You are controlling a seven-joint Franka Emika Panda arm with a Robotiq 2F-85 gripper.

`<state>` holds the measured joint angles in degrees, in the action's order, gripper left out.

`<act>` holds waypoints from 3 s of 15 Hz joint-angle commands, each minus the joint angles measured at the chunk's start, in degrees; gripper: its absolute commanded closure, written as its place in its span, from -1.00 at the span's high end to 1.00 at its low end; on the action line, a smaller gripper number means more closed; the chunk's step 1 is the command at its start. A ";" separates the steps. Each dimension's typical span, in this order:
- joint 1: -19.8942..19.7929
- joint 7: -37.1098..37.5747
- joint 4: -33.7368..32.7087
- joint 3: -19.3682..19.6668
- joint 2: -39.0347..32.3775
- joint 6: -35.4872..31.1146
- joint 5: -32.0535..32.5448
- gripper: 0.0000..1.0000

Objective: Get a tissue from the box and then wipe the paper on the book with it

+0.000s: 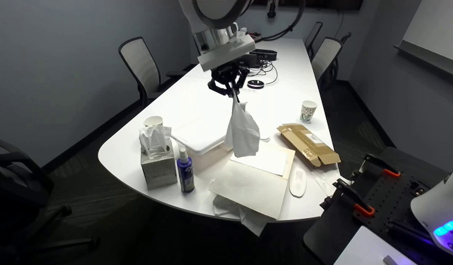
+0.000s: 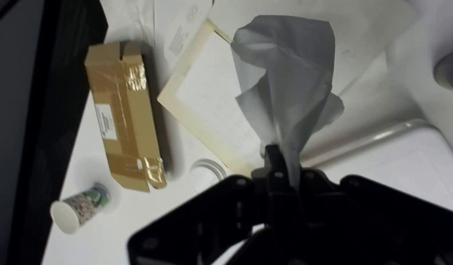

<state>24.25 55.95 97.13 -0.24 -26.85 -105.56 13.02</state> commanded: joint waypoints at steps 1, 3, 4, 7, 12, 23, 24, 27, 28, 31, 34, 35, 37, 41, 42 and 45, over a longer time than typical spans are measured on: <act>-1.58 11.27 14.18 -0.79 5.64 -6.96 -0.07 -0.99; -2.68 16.51 20.57 -0.56 6.81 -16.55 0.79 -0.99; -2.77 12.62 12.60 -1.65 2.36 -9.82 0.70 -0.96; -3.70 14.92 17.78 -1.41 3.46 -15.47 0.73 -0.96; -4.74 14.86 17.38 -0.87 2.16 -16.91 1.07 -0.99; -8.27 17.39 17.78 6.01 -9.80 -32.62 1.29 -0.99; -7.86 17.77 17.19 6.89 -11.57 -33.49 1.27 -0.99; -7.27 19.02 16.20 7.94 -16.17 -36.38 0.17 -0.99; -7.03 19.04 15.55 8.09 -17.63 -36.94 -0.05 -0.99; -6.68 18.65 13.32 7.67 -20.17 -37.47 -1.25 -0.99; -6.51 17.77 10.08 6.78 -21.86 -37.54 -2.89 -0.99; -6.21 17.97 8.61 6.76 -22.55 -37.33 -3.22 -0.99; -5.69 18.34 5.99 7.23 -23.98 -36.53 -3.58 -0.99; -4.30 20.15 3.57 9.73 -26.12 -35.18 -2.92 -0.99; -3.72 21.31 3.90 10.87 -26.30 -35.04 -2.55 -0.99; -1.13 26.75 6.45 14.95 -25.25 -33.75 -0.54 -0.99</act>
<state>20.20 77.34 102.46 10.96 -52.13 -141.21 10.87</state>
